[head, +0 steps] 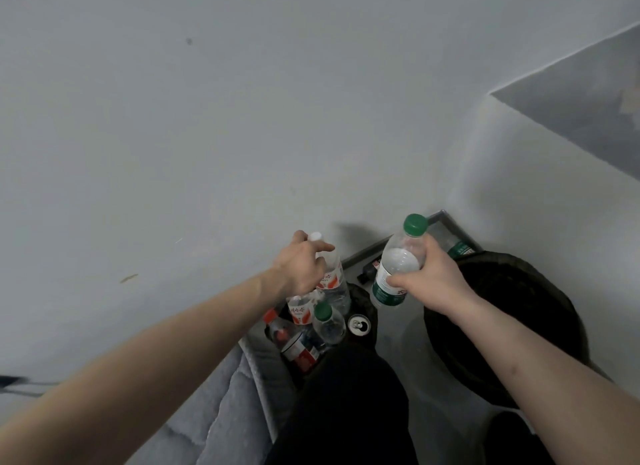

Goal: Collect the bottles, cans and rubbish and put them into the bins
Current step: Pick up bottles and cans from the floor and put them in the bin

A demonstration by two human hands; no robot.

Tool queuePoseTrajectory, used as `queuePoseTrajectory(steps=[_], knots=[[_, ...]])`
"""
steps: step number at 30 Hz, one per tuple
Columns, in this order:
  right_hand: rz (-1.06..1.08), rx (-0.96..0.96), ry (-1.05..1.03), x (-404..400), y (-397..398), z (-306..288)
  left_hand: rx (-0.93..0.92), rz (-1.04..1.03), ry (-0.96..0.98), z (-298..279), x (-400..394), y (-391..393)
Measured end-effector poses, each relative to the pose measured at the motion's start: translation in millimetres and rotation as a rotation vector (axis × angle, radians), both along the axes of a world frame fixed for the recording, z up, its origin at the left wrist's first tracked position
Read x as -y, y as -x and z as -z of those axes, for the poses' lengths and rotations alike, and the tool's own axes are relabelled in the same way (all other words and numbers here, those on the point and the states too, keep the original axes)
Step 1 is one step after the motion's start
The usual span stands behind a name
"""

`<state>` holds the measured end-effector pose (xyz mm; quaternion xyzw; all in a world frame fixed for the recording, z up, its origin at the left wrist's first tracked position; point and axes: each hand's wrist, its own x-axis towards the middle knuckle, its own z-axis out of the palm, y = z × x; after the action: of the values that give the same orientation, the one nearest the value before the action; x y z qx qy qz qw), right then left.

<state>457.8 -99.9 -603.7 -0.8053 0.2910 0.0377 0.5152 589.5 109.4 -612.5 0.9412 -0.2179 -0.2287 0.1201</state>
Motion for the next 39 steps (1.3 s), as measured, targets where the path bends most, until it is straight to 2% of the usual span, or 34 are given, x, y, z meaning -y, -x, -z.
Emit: queuePoseTrajectory(steps=[10,18,22,27,39], knots=[[-0.05,-0.01,-0.008,-6,-3,-5,0.077,0.089,-0.17,6,-14,-9],[-0.035,-0.025,0.011,-5,-3,-4,-0.031,-0.011,-0.182,21,-43,-22],[-0.044,-0.028,-0.005,-6,-2,-4,-0.056,-0.086,-0.122,27,-46,-22],[-0.047,-0.023,-0.005,-6,-3,-4,0.036,-0.109,-0.019,31,-38,-23],[-0.07,-0.012,-0.016,-11,-5,-4,0.068,-0.17,-0.04,33,-26,-44]])
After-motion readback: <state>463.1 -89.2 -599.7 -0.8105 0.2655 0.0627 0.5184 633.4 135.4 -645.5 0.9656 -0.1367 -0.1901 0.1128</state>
